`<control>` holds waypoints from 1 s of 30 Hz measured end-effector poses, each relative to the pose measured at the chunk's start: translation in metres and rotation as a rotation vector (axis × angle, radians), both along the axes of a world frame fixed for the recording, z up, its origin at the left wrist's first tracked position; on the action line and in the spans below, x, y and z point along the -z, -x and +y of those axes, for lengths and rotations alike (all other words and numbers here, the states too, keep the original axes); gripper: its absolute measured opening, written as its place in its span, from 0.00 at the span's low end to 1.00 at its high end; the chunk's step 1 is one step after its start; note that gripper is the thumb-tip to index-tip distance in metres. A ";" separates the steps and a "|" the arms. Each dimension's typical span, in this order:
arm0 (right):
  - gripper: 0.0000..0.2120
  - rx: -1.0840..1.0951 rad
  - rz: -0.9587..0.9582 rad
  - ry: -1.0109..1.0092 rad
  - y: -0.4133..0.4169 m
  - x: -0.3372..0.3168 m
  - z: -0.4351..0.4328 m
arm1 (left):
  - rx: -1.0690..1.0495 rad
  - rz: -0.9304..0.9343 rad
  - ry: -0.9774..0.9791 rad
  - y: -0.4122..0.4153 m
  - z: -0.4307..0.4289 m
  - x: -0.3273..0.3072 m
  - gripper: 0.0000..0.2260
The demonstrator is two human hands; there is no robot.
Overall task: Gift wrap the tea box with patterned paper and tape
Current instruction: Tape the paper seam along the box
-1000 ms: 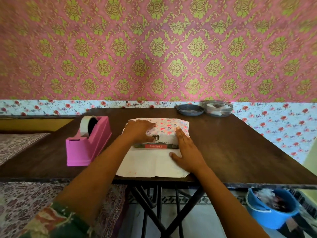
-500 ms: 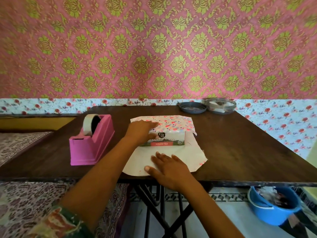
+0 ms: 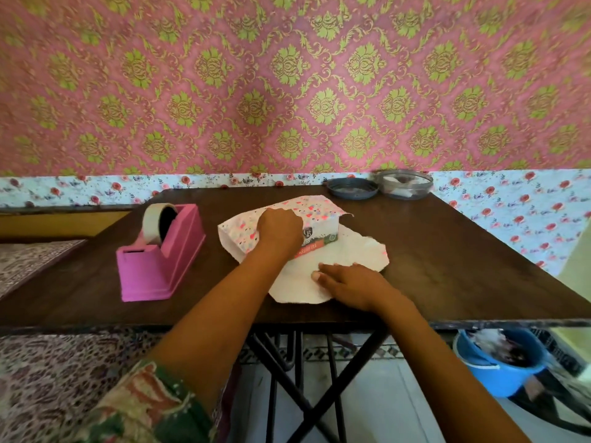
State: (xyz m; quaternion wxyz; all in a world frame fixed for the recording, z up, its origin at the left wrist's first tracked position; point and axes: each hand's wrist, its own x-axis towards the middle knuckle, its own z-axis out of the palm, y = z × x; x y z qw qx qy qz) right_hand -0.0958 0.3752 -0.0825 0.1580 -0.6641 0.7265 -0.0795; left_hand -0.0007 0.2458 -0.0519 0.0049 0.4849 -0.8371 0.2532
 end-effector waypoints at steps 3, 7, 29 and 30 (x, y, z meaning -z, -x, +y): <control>0.28 0.118 0.050 -0.017 0.011 -0.012 -0.008 | -0.052 -0.071 -0.027 0.020 0.000 -0.007 0.14; 0.27 0.188 0.242 -0.027 0.018 -0.020 -0.027 | 0.041 -0.162 -0.064 0.017 -0.003 -0.026 0.25; 0.23 0.150 0.308 -0.223 0.054 -0.024 -0.087 | 0.073 0.067 -0.355 -0.029 -0.015 -0.043 0.19; 0.22 0.146 0.228 -0.203 0.059 -0.027 -0.088 | 0.080 0.075 -0.346 -0.032 -0.016 -0.045 0.18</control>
